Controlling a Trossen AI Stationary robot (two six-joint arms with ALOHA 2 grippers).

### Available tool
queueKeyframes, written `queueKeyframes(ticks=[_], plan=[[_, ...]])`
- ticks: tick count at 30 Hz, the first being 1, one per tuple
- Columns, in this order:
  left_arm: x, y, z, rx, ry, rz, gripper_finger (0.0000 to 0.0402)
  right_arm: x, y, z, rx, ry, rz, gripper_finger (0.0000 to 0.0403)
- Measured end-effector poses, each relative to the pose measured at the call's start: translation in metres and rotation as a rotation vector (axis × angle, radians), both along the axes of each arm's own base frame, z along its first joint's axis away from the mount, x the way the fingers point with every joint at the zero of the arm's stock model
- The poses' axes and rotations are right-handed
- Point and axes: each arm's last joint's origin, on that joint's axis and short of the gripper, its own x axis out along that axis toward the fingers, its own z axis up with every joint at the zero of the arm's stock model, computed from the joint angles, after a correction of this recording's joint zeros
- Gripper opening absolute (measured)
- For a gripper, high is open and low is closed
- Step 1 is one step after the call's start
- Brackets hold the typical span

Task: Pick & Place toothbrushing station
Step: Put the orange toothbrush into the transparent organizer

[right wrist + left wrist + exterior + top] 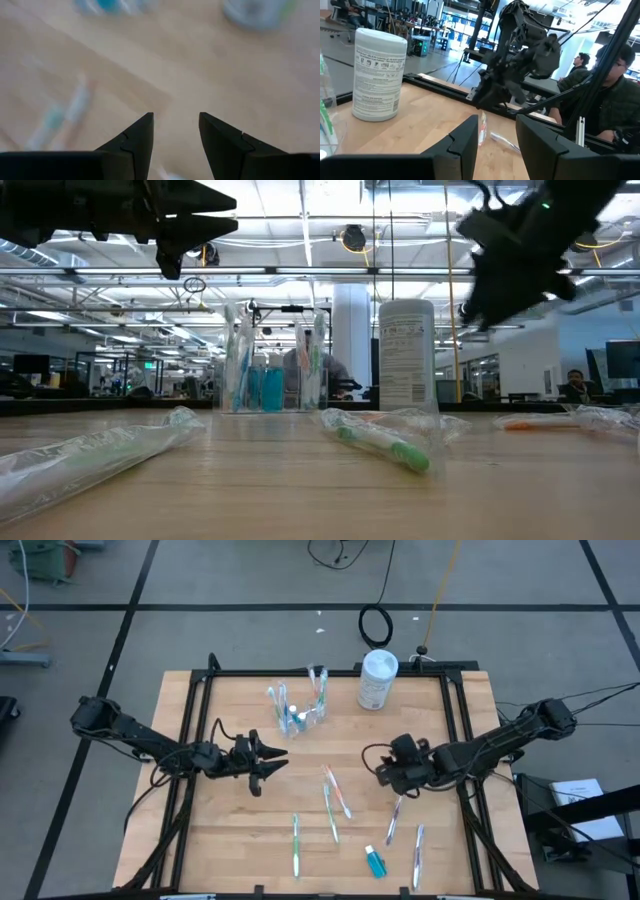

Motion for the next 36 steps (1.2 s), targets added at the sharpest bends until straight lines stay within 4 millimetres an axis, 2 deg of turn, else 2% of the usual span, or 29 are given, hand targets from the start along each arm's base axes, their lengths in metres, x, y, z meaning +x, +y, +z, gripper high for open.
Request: queueKeyframes(ticks=[6,9,12,17,26,29,36], plan=[[0.0,0.0,0.0,0.001,0.0,0.001,0.0136,0.027,0.001,0.017,-0.096,-0.236,0.081,0.0153],[0.0,0.0,0.0,0.001,0.0,0.001,0.0136,0.032,0.002,0.018,-0.126,-0.248,0.126,0.0153],[0.0,0.0,0.0,0.002,0.0,0.001,0.0136,0.03,0.001,0.013,-0.111,-0.165,0.201,0.0153],[0.0,0.0,0.0,0.003,0.001,0.001,0.0136,0.02,0.003,0.002,0.074,-0.005,0.288,0.0153],[0.001,0.003,0.0,0.006,0.001,0.014,0.0136,-0.015,0.011,-0.013,0.361,0.291,0.105,0.0153],[0.001,0.005,0.0,0.004,0.001,0.025,0.0136,-0.026,0.013,-0.014,0.364,0.405,0.107,0.0153],[0.001,0.005,-0.001,0.006,0.008,0.026,0.0136,-0.051,0.014,-0.014,0.209,0.701,0.319,0.0153]])
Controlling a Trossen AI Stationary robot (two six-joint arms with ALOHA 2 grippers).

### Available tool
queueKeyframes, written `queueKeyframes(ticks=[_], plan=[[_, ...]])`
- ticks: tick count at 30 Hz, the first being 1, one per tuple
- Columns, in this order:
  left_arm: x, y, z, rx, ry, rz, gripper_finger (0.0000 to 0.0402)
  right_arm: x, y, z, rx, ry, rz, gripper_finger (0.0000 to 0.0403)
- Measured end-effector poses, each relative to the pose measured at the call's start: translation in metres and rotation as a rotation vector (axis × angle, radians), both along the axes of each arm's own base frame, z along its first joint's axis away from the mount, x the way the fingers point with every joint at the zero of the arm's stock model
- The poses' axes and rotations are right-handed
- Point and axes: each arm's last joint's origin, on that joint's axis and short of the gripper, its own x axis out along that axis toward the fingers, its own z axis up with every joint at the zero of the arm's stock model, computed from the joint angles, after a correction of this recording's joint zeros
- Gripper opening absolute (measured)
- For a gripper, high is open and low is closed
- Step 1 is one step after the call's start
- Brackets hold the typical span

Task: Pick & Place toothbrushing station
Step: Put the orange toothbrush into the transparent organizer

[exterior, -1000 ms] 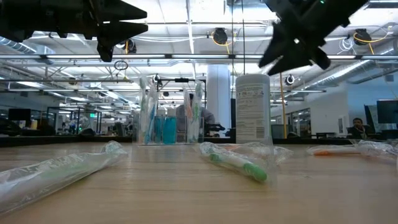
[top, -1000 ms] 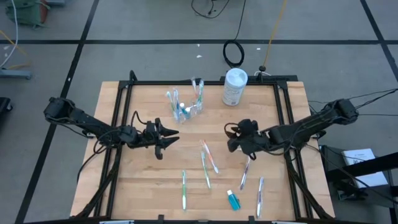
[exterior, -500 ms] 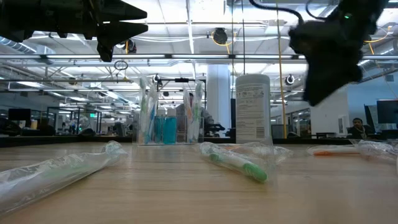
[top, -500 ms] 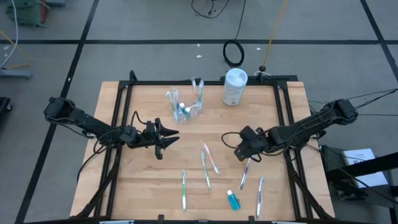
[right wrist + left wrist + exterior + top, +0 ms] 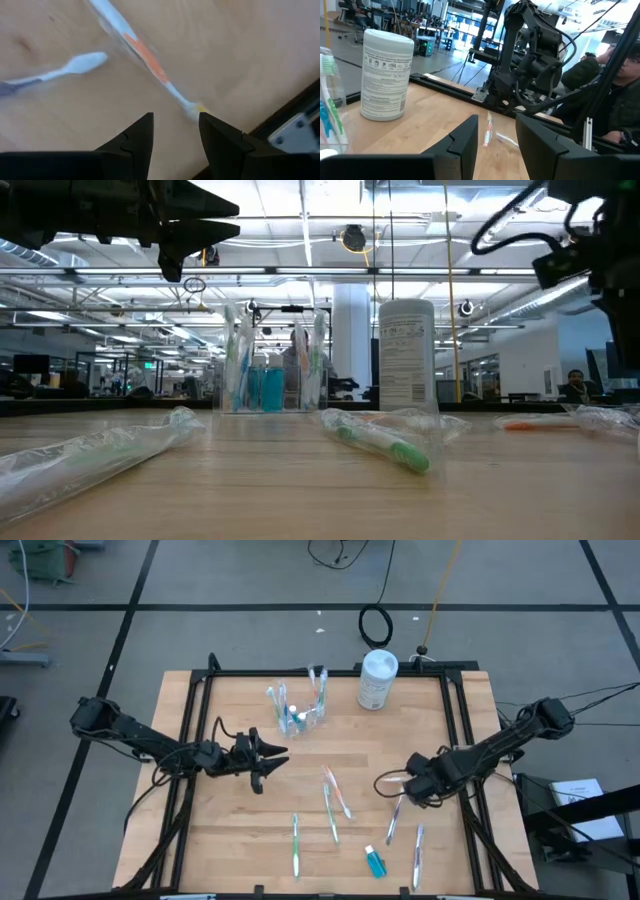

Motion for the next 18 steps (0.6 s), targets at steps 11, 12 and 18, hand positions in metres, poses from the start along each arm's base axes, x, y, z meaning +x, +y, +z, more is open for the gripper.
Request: queueKeyframes(ticks=[11,12,18], plan=[[0.0,0.0,0.0,0.009,0.001,0.001,0.0136,-0.018,-0.006,-0.047,0.014,0.059,0.122,0.0153],[0.0,0.0,0.0,0.012,0.001,0.001,0.0136,-0.019,-0.007,-0.051,0.011,0.055,0.119,0.0153],[0.0,0.0,0.0,0.023,0.002,0.002,0.0136,-0.027,-0.013,-0.061,-0.003,0.091,0.112,0.0128]])
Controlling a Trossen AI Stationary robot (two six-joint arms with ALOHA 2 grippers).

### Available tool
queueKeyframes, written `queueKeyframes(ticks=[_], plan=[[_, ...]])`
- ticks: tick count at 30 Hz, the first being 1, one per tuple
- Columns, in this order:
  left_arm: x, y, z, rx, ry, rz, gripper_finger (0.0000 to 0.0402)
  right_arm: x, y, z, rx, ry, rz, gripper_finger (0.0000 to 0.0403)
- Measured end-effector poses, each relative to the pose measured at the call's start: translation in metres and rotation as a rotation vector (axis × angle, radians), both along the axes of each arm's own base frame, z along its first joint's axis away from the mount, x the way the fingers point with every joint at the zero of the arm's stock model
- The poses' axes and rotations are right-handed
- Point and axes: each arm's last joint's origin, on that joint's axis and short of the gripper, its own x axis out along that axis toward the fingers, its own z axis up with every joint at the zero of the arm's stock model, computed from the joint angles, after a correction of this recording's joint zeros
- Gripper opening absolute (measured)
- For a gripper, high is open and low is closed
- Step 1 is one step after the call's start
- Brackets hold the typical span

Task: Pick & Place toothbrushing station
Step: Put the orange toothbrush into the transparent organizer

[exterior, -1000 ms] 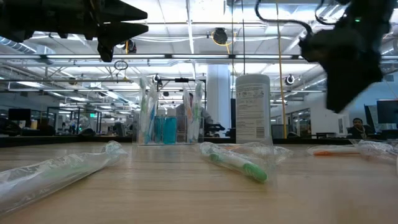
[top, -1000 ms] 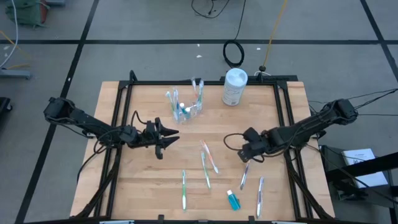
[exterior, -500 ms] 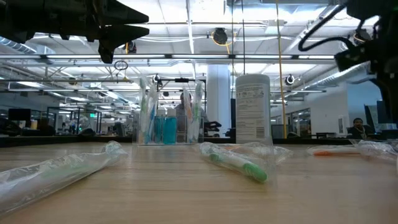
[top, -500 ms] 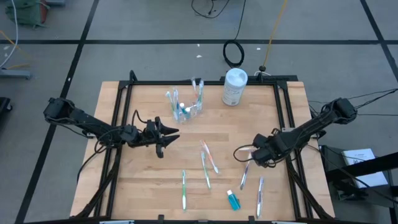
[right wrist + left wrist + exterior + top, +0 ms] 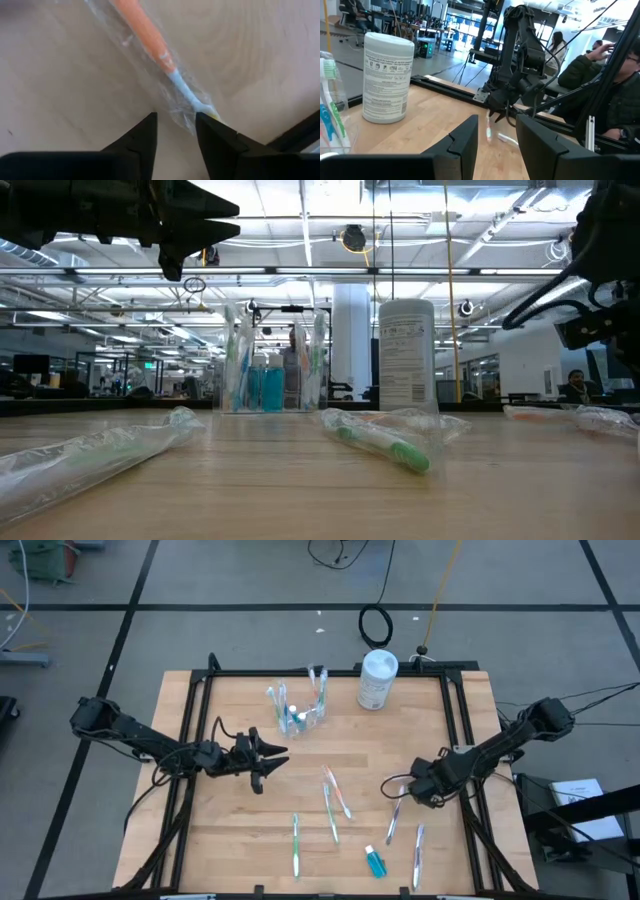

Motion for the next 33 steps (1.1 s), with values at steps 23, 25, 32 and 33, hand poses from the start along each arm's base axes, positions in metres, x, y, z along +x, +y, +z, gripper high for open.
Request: queueKeyframes(ticks=[23,25,32,33], plan=[[0.001,0.004,0.0,0.01,0.0,0.018,0.0136,0.022,0.008,0.016,0.016,-0.14,0.116,0.0001],[0.001,0.005,0.0,0.007,0.0,0.022,0.0136,0.029,0.01,0.024,-0.008,-0.184,0.152,0.0001],[0.001,0.005,0.0,0.003,0.0,0.011,0.0136,0.04,0.014,0.03,0.009,-0.233,0.319,0.0],[0.001,0.005,0.0,0.003,0.0,0.008,0.0136,0.04,0.014,0.03,0.006,-0.232,0.34,0.0001]])
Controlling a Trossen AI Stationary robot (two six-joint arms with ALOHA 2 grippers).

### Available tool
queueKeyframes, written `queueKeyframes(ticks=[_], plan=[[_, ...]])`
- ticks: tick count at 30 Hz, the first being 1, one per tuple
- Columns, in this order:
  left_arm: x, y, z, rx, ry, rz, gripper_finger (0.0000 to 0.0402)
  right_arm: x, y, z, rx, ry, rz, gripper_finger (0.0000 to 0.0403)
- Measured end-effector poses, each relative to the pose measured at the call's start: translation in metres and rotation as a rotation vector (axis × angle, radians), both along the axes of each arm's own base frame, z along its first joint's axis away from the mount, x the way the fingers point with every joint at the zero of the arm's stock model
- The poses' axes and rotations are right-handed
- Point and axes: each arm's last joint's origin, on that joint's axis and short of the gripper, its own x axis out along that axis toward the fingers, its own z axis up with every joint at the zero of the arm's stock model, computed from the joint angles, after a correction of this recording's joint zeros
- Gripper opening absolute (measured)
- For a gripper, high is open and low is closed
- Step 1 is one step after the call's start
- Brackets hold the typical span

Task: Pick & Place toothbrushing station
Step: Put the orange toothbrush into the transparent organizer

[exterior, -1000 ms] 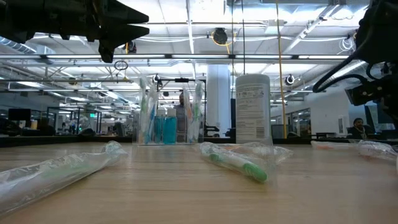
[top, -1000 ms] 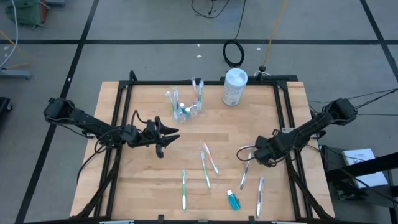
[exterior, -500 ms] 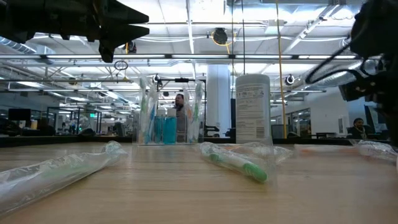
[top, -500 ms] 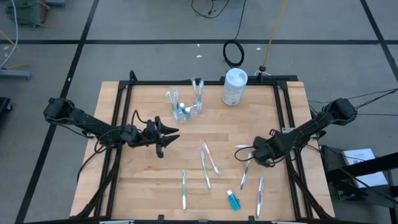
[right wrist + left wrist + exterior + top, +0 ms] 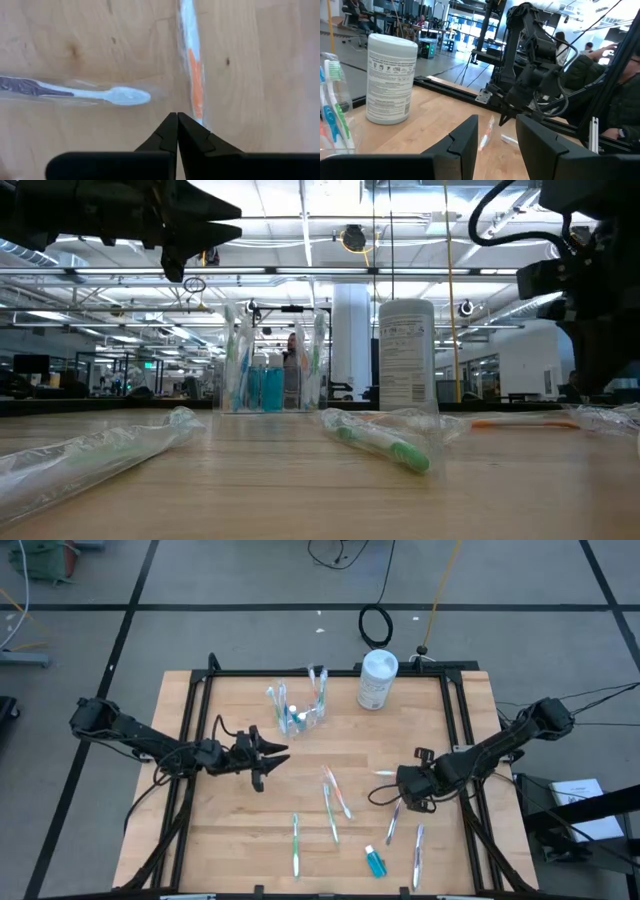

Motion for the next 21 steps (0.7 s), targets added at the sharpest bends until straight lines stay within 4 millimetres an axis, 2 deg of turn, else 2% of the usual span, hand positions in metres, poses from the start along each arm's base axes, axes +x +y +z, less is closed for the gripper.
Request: queueKeyframes(ticks=[5,11,17,21], plan=[[0.0,-0.001,0.0,-0.008,-0.001,-0.007,0.0136,0.001,-0.006,0.0,-0.056,0.004,-0.01,0.0032],[0.0,0.0,0.0,-0.008,-0.001,-0.006,0.0136,-0.001,-0.013,-0.002,-0.038,0.035,-0.052,0.0108],[0.0,0.0,0.0,-0.009,-0.001,-0.007,0.0136,-0.016,-0.018,-0.021,-0.068,0.111,-0.05,0.0176],[0.0,-0.001,0.0,-0.008,-0.001,-0.014,0.0136,-0.025,-0.022,-0.031,-0.083,0.152,-0.05,0.0194]])
